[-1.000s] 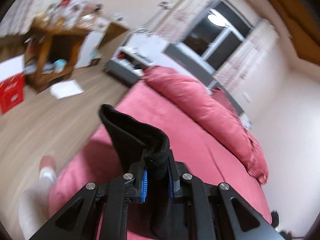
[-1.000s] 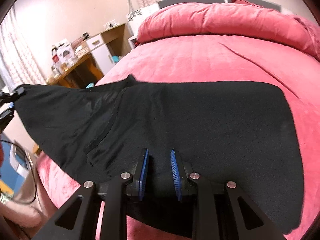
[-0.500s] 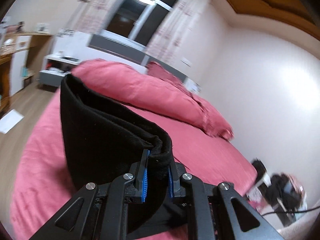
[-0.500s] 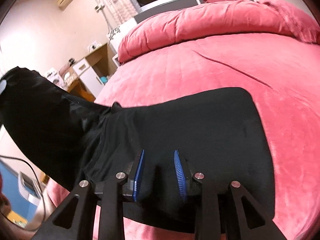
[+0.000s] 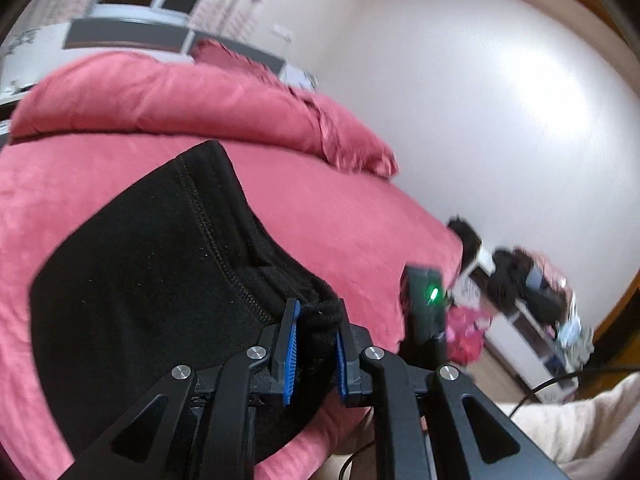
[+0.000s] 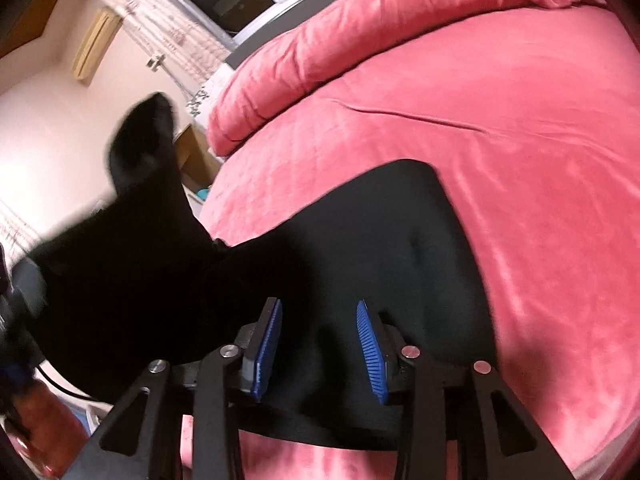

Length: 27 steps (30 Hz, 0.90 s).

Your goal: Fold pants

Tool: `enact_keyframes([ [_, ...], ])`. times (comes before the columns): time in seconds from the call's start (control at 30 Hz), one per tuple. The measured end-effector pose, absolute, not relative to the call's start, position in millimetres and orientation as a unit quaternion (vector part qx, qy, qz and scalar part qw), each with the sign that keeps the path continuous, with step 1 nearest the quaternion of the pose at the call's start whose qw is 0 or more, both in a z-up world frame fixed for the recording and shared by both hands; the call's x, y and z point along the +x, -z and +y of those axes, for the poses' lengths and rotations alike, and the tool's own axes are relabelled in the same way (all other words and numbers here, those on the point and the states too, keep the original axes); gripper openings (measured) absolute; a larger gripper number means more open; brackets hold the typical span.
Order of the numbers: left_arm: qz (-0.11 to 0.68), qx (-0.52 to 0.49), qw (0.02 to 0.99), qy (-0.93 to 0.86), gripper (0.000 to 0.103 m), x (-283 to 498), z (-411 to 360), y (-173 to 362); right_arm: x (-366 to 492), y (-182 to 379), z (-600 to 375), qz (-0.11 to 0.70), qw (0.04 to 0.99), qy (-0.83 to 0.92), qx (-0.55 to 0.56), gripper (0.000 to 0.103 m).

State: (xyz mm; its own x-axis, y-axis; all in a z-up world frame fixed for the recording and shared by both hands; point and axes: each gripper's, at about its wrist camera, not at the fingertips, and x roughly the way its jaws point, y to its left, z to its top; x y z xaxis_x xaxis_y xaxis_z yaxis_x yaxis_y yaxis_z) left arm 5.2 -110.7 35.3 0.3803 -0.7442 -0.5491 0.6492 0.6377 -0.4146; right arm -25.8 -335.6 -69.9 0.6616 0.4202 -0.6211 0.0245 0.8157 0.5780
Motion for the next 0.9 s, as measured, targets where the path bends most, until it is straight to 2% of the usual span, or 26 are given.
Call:
enact_keyframes([
  [0.4,0.435,0.005,0.79,0.432,0.017,6.5,-174.5,38.4,-43.4,65.1,-379.5,0.369,0.863,-0.072,0.337,0.042],
  [0.43,0.446,0.01,0.784,0.431,0.019,9.4,-179.1,44.6,-42.7,64.4,-379.4,0.369,0.864,-0.074,0.336,0.042],
  [0.47,0.459,0.015,0.778,0.428,0.028,10.3,-180.7,51.2,-41.7,63.6,-378.0,0.37,0.864,-0.077,0.334,0.042],
  [0.53,0.486,0.012,0.76,0.43,0.037,8.8,-182.9,61.0,-41.5,63.1,-374.0,0.372,0.864,-0.083,0.33,0.046],
  [0.57,0.49,0.005,0.755,0.435,0.04,8.3,-181.9,61.5,-41.8,62.8,-371.8,0.372,0.864,-0.088,0.328,0.047],
  [0.7,0.474,-0.023,0.748,0.463,0.041,0.9,-165.8,45.3,-37.7,61.4,-362.1,0.374,0.87,-0.102,0.305,0.052],
  [0.9,0.425,-0.092,0.808,0.398,0.042,14.2,-103.7,22.2,-25.7,61.0,-352.0,0.384,0.87,-0.122,0.285,0.063],
])
